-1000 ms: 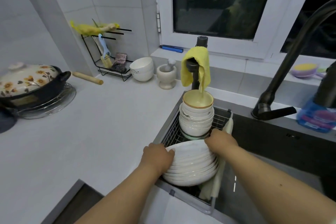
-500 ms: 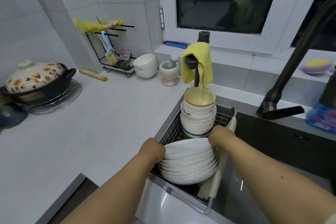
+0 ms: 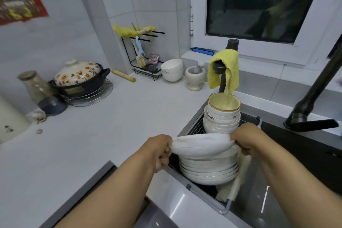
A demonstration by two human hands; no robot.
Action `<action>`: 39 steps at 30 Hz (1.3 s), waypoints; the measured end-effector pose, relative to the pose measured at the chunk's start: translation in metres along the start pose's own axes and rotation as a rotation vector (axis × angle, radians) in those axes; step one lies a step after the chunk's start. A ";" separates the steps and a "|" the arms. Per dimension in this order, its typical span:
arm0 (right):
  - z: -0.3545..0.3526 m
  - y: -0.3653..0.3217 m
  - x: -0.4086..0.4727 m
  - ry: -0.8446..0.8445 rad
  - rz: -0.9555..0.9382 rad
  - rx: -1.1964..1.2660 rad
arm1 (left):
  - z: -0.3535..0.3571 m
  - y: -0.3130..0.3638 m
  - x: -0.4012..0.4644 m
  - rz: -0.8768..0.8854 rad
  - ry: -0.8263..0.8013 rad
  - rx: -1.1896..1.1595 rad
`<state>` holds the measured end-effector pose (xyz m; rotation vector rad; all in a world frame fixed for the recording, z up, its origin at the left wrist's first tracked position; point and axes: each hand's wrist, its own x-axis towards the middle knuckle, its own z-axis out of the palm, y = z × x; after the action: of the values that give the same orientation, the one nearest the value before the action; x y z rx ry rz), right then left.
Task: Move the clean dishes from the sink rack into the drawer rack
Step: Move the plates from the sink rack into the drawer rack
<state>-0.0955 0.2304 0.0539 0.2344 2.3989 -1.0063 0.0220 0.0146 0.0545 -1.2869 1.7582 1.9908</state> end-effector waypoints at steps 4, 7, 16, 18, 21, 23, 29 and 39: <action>0.014 -0.020 -0.031 -0.009 -0.103 0.081 | -0.034 -0.010 -0.026 -0.043 -0.041 -0.056; 0.041 -0.042 -0.060 -0.009 -0.225 0.167 | -0.067 -0.030 -0.043 0.044 0.039 -0.037; 0.181 -0.090 -0.183 -0.377 -0.444 0.185 | -0.213 -0.134 -0.133 0.168 0.369 -0.282; 0.218 -0.090 -0.220 -0.525 -0.423 0.192 | -0.246 -0.167 -0.159 0.162 0.453 -0.336; 0.271 -0.084 -0.276 -0.727 -0.402 0.245 | -0.289 -0.221 -0.199 0.133 0.581 -0.427; 0.304 -0.077 -0.310 -0.841 -0.381 0.269 | -0.314 -0.257 -0.225 0.116 0.648 -0.500; 0.388 -0.047 -0.401 -1.164 -0.271 0.245 | -0.367 -0.355 -0.300 0.045 0.826 -0.620; 0.468 -0.014 -0.512 -1.350 -0.153 0.137 | -0.425 -0.461 -0.372 -0.036 1.015 -0.736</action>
<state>0.5206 -0.0883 0.0587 -0.4655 1.1190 -0.9203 0.7433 -0.0860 0.0184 -2.9167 1.1719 2.2089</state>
